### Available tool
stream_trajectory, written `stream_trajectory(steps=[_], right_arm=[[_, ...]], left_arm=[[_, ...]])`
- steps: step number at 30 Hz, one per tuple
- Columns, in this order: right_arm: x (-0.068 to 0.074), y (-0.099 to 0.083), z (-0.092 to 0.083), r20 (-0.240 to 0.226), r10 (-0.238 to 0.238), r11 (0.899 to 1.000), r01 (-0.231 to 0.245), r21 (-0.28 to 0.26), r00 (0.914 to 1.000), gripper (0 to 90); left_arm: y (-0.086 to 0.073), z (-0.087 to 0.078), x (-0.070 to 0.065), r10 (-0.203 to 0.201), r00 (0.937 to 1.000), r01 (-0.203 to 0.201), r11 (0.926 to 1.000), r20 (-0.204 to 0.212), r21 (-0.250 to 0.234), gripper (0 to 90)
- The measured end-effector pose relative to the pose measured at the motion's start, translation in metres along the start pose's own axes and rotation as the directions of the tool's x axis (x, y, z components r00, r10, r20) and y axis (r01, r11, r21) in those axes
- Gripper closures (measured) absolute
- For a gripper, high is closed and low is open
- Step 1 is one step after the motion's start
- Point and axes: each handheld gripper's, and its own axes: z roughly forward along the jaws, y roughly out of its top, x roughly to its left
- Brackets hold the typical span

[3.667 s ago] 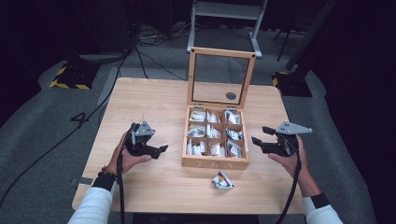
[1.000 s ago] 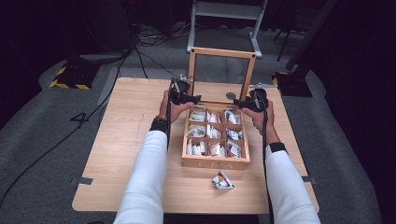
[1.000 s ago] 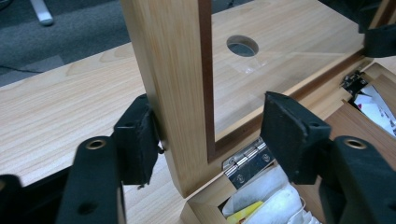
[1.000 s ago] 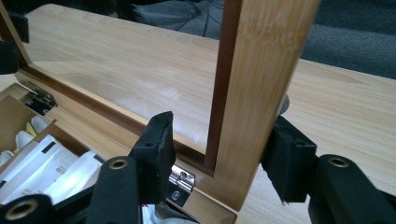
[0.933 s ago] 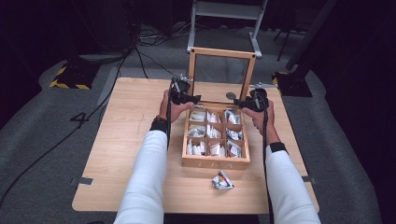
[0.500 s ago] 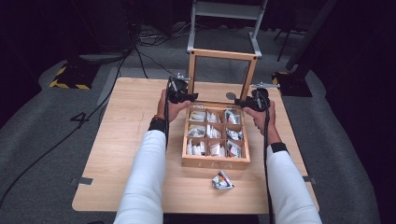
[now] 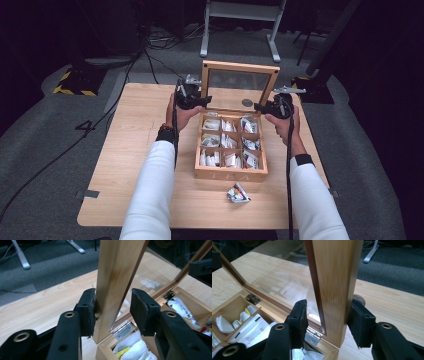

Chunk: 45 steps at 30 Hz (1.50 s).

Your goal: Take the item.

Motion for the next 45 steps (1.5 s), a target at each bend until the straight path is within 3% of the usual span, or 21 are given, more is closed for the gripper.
stream_trajectory(steps=[14,21,26,36,38,45], right_arm=[[0.010,0.011,-0.030,-0.006,-0.058,0.997,0.058,-0.045,0.9983,54.7],[0.012,0.012,-0.039,-0.014,-0.072,0.996,0.071,-0.059,0.9973,55.4],[0.015,0.012,-0.043,-0.015,-0.087,0.994,0.086,-0.061,0.9961,54.8],[0.022,0.009,-0.058,-0.023,-0.114,0.989,0.111,-0.096,0.9932,54.1],[0.023,0.009,-0.060,-0.027,-0.124,0.988,0.121,-0.097,0.9919,54.1],[0.026,0.010,-0.072,-0.023,-0.120,0.986,0.116,-0.118,0.9926,56.5]], left_arm=[[0.013,-0.034,-0.013,0.074,0.9973,-0.073,0.9964,0.007,-0.043,58.7],[0.015,-0.048,-0.018,0.083,0.9964,-0.082,0.9939,0.014,-0.074,60.4],[0.016,-0.055,-0.024,0.116,0.9932,-0.115,0.9911,0.012,-0.068,60.2],[0.011,-0.070,-0.028,0.128,0.9910,-0.124,0.9883,0.041,-0.089,60.0],[0.011,-0.072,-0.029,0.146,0.9884,-0.143,0.9873,0.042,-0.069,60.3],[0.012,-0.084,-0.034,0.169,0.9847,-0.166,0.9827,0.040,-0.082,62.1]])
